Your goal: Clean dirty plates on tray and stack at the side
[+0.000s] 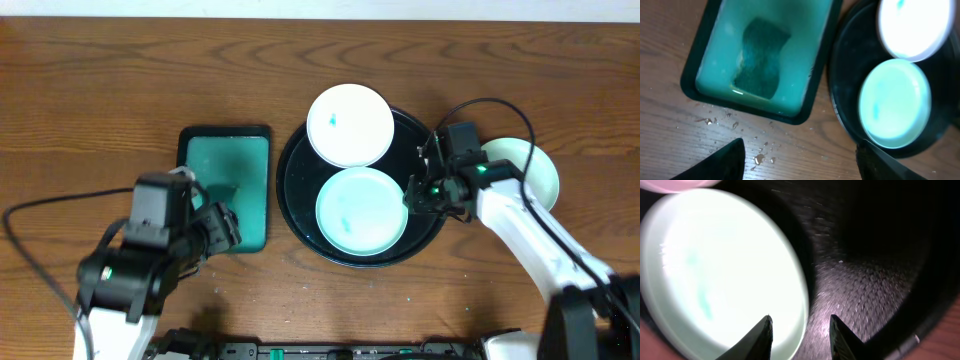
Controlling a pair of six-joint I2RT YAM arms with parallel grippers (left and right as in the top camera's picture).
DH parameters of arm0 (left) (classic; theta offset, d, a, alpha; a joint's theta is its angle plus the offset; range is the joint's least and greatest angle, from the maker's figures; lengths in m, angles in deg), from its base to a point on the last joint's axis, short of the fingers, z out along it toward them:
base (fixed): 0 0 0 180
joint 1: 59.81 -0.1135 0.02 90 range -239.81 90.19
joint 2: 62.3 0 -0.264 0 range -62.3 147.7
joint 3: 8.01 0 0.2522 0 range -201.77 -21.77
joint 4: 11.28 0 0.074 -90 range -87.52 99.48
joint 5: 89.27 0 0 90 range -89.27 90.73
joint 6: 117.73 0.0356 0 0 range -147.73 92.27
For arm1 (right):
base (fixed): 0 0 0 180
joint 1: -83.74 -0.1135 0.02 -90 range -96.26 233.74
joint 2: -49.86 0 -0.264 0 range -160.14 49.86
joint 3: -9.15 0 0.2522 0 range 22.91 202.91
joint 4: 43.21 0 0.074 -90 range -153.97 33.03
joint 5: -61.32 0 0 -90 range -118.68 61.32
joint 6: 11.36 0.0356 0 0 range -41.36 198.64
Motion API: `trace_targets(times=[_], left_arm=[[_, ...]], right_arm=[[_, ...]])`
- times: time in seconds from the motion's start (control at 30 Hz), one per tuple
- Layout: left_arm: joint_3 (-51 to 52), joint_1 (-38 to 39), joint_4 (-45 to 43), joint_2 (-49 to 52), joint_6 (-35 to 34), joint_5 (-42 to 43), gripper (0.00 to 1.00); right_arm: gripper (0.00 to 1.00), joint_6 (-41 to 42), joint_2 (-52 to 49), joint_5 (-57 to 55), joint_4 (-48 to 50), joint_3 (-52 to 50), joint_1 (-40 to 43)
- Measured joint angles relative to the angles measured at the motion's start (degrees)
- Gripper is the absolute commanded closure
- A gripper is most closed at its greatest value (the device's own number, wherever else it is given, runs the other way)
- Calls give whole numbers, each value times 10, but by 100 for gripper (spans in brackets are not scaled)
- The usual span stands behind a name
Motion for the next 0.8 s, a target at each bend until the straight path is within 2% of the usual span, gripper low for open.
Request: trace_targets(times=[0.17,0.37,0.5,0.53,0.6,0.7,0.8], left_arm=[[1,0,-12,103,2,-42,40],[2,-7,-59,269,-13,-101,41],[2,-31,-122,386,-17,-114,65],[2,-36,-133,408,-14,-115,67],[3,-43,-158,441,-7,-103,73],[3,-46,-187,466,20,-73,92],[3,-50,-191,466,43,-49,93]], right_arm=[[72,-28,67,7,-19,3,0],[73,-37,82,9,-47,3,-9],[73,-40,82,9,-55,3,-20],[73,-40,82,9,-55,3,-22],[73,-40,82,9,-55,3,-28],[74,-41,82,10,-55,3,-33],[75,-41,82,10,-55,3,-34]])
